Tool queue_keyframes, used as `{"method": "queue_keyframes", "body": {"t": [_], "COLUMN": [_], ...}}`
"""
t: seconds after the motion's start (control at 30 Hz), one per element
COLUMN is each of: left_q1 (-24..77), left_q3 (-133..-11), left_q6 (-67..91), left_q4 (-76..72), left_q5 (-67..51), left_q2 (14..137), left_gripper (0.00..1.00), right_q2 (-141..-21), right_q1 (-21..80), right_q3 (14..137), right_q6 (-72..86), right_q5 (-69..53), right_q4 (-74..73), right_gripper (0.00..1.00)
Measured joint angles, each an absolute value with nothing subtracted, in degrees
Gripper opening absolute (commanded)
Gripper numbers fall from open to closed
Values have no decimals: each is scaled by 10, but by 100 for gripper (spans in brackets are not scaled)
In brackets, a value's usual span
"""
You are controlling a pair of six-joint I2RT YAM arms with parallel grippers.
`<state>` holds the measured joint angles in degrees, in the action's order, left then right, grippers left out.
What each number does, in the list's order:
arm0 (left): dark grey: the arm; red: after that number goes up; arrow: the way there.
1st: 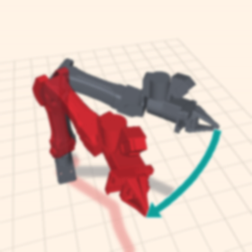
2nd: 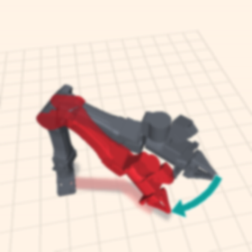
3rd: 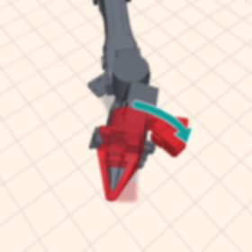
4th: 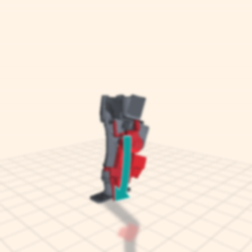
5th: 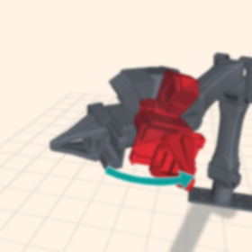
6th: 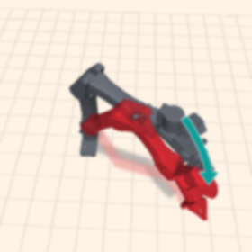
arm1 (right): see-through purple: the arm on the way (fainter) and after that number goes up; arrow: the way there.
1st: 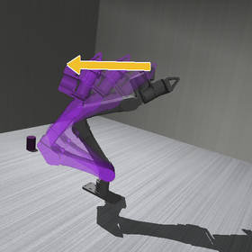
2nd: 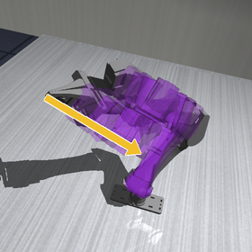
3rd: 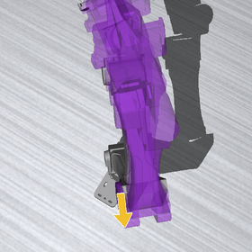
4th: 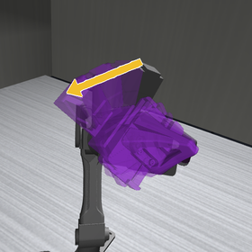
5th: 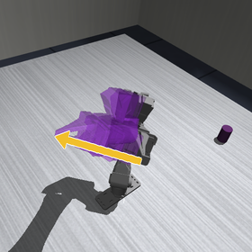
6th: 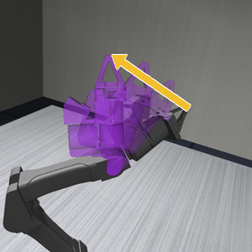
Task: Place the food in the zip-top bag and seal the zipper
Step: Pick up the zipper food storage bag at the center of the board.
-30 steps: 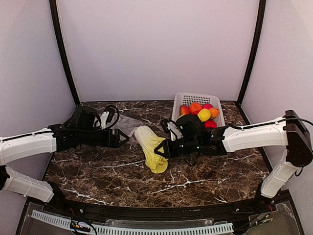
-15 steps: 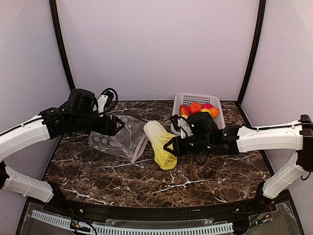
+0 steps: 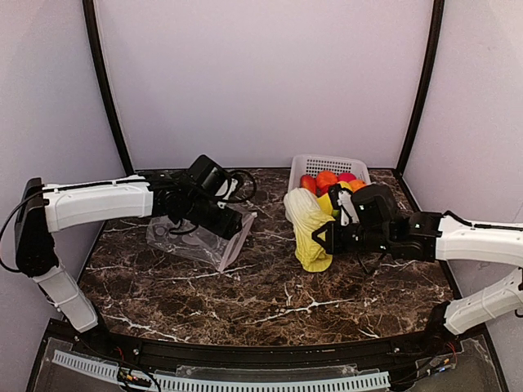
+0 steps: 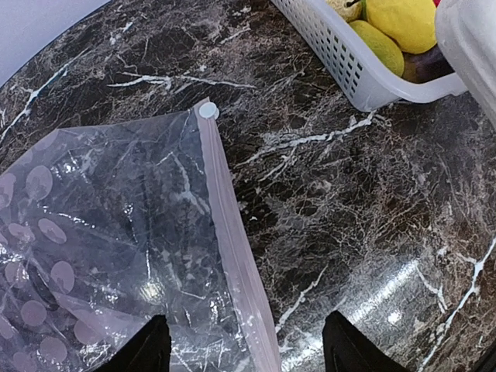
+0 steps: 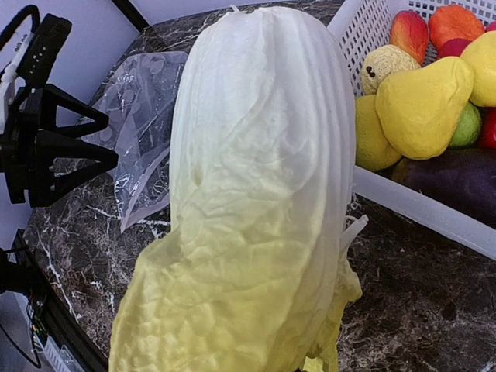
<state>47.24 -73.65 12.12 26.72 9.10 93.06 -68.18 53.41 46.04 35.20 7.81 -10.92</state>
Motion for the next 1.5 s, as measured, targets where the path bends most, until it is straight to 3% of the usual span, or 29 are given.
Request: {"method": "queue_keyframes", "body": {"t": [0.6,1.17,1.33,1.5], "left_q1": [487,507,507,507], "left_q3": [-780,-788,-788,-793], "left_q6": [121,90,87,86], "left_q4": [290,291,295,306], "left_q5": [214,290,303,321], "left_q2": [1086,1110,1111,1111], "left_gripper": [61,22,4,1], "right_q2": [-640,-641,-641,-636], "right_q1": [528,528,528,528], "right_q3": [430,429,427,425], "right_q6": [363,366,366,365], "right_q5": [88,88,88,86], "right_q4": [-121,-121,-121,-121], "right_gripper": [0,0,0,0]}}
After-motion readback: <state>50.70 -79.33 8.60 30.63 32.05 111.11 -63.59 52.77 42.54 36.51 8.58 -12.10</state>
